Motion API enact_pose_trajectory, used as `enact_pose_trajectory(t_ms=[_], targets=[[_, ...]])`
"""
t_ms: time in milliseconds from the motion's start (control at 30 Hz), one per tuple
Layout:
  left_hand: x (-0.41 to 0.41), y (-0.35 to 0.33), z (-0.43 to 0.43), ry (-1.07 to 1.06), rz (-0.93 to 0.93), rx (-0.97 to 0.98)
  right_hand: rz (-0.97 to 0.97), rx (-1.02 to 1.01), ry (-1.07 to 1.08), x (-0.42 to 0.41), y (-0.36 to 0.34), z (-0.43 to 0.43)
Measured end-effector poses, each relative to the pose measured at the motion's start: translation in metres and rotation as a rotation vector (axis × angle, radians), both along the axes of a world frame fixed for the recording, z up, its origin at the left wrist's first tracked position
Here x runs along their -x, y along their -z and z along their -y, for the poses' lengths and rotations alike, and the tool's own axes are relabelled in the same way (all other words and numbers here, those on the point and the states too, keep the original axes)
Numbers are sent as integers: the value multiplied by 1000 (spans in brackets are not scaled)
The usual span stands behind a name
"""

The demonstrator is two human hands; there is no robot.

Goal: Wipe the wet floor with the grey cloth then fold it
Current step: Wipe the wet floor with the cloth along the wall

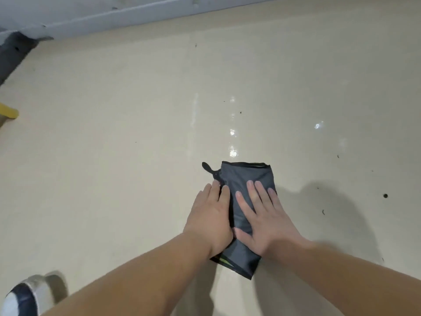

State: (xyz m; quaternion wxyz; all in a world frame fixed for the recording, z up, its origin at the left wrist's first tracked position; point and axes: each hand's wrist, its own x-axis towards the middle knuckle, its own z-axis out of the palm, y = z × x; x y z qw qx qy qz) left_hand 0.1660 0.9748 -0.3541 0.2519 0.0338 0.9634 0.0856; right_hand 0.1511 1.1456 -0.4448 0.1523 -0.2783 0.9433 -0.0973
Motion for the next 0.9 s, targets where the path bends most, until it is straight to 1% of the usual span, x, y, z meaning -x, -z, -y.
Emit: enact_pose_trajectory(t_ms=[67, 100, 200, 267, 300, 367, 433, 500, 533, 600, 667, 733, 833, 900], targets=[[0, 8, -40, -15, -80, -133, -4, 9, 48, -8, 1, -40], [-4, 11, -62, 17, -95, -198, -1, -12, 89, -14, 1, -64], [-16, 14, -103, 179, -87, -240, 32, -136, 239, -25, -9, -133], [-16, 13, -127, 210, -136, -306, 104, -238, 379, -31, -19, -178], [-15, 13, -140, 231, -149, -327, 126, -258, 463, -37, -23, -194], [-14, 8, -167, 292, -150, -352, 167, -217, 647, -56, -19, -209], [-13, 3, -196, 323, -130, -380, 118, -177, 790, -83, -11, -204], [-16, 2, -214, 342, -88, -396, 74, -132, 814, -107, -5, -191], [-21, 2, -223, 358, -63, -410, 67, -149, 797, -120, -5, -189], [-29, 7, -234, 404, -71, -395, 71, -196, 709, -140, -4, -191], [-35, 16, -244, 442, -84, -384, 66, -190, 646, -146, -6, -208], [-36, 22, -253, 480, -98, -373, 57, -145, 638, -143, -7, -234], [-35, 21, -271, 524, -71, -353, 79, -162, 744, -136, -10, -289], [-36, 19, -284, 539, -63, -357, 132, -220, 900, -135, -15, -329]])
